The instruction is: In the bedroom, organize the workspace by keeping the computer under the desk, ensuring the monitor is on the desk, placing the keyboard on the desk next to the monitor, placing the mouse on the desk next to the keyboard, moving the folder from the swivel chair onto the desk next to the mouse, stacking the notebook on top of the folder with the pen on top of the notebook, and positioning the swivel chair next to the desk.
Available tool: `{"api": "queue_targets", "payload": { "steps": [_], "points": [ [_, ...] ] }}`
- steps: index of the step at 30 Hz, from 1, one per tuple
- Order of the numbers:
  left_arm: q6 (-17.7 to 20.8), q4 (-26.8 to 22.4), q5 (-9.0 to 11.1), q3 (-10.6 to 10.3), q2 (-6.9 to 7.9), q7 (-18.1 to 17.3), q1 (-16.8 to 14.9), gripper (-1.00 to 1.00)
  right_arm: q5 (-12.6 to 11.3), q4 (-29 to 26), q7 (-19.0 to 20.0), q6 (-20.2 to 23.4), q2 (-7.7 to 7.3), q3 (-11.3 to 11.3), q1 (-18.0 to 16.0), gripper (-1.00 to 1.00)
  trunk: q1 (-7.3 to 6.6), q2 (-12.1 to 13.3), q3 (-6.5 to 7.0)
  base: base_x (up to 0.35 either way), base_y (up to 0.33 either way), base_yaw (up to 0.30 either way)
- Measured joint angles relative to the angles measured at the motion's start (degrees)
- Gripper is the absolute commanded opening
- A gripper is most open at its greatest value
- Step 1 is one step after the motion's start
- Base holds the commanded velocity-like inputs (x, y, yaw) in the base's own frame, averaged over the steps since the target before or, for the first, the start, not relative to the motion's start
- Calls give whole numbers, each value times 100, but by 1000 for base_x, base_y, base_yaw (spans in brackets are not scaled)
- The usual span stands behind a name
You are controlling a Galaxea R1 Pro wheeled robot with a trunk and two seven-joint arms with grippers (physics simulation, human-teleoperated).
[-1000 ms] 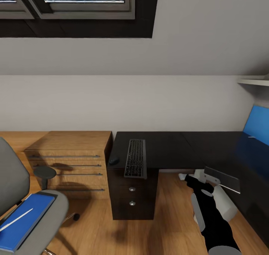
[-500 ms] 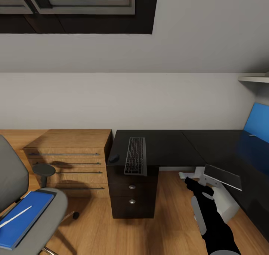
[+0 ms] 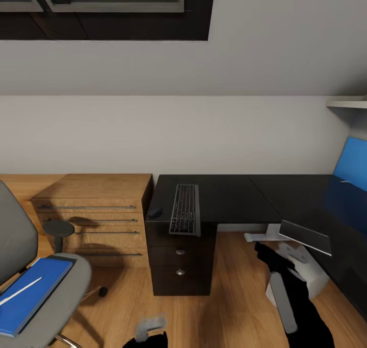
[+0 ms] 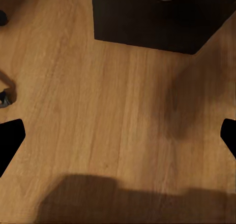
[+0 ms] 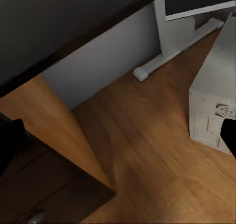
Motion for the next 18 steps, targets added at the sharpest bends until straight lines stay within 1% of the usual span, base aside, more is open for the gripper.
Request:
{"api": "queue_targets", "payload": {
  "steps": [1,3,4,7,8,10,11,14,15,16,18],
  "points": [
    [281,-231,68,0,-67,3,-5,100,-209,-53,3,22,-10,-1,39,100,22,-40,-18,0,0,0],
    [511,-463,127,-2,-68,9,-17,100,-461,-81,5,36,-18,-5,65,100,66,-120,-54,0,0,0],
    [655,-650,163,-2,-68,11,-27,100,-701,-96,4,45,-23,-7,80,100,88,-160,-72,0,0,0],
    [788,-847,201,1,-68,10,-36,100,-1024,-111,2,52,-31,-8,97,100,154,-281,-126,0,0,0],
    [837,-915,218,3,-68,9,-39,100,-1177,-112,2,55,-37,-9,105,100,176,-321,-144,0,0,0],
    [869,-954,234,14,-68,8,-41,100,-1285,-107,1,57,-45,-11,109,100,220,-401,-180,0,0,0],
    [896,-898,252,94,-68,14,-43,100,-1404,-79,-6,66,-60,-34,114,100,242,-441,-198,0,0,0],
    [877,-568,247,142,-68,21,-44,100,-1462,-47,-12,68,-75,-78,115,100,308,-561,-252,0,0,0],
    [827,-330,242,160,-68,23,-45,100,-1487,209,10,-35,-76,-103,117,100,330,-601,-270,0,0,0],
    [817,-298,237,159,-68,24,-45,100,-1497,363,29,-136,-83,-104,117,100,352,-642,-288,0,0,0],
    [811,-286,235,156,-68,25,-45,100,-1505,497,81,-281,-96,-109,117,100,396,-722,-324,0,0,0]
  ]
}}
